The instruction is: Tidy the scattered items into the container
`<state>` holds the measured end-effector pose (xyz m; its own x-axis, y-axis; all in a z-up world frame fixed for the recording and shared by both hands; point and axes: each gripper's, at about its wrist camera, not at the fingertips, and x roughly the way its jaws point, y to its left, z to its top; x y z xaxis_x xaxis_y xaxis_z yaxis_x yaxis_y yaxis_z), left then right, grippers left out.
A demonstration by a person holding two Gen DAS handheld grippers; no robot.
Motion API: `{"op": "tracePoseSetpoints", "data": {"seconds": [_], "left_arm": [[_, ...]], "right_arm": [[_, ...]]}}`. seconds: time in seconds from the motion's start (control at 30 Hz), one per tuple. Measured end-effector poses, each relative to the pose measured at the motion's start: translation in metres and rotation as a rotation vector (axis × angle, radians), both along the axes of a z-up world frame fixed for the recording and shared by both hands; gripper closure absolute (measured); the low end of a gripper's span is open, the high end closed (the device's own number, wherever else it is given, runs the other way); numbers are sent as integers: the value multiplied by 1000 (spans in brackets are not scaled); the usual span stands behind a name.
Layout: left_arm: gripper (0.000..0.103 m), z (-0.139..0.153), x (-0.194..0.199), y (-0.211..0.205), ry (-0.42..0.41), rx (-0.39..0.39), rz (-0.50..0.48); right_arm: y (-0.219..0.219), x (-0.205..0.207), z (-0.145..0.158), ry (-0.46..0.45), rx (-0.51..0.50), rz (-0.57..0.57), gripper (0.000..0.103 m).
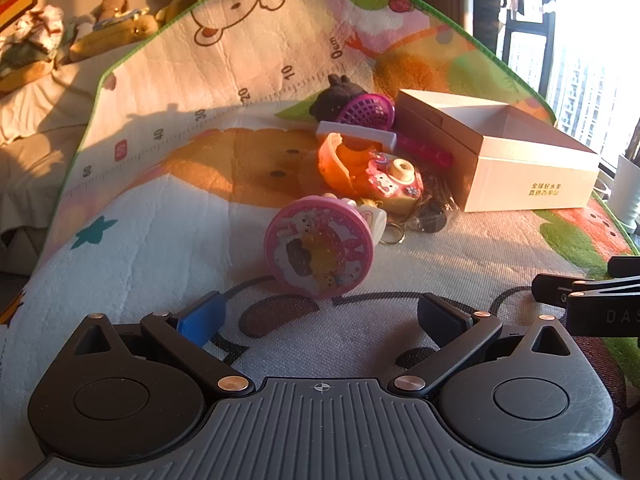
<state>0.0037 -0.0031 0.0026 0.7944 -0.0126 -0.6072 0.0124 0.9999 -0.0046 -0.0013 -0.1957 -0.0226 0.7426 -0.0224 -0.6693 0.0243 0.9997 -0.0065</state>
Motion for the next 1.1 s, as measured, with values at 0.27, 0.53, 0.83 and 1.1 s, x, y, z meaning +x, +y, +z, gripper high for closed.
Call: {"op": "tracePoseSetpoints", "data": {"seconds": [0.27, 0.53, 0.83, 1.1], "left_arm": [[0, 4, -9, -2, 53, 1, -32], [0, 7, -13, 1, 70, 5, -70], [0, 6, -14, 7, 88, 1, -131], [0, 7, -18, 10, 57, -24, -155]], "right_arm": [[-1, -17, 2, 19, 11, -2, 0], [-4, -17, 1, 11, 13, 17, 0], [-5, -21, -1, -11, 14, 28, 0], [-6, -23, -2, -29, 18, 31, 0]]}}
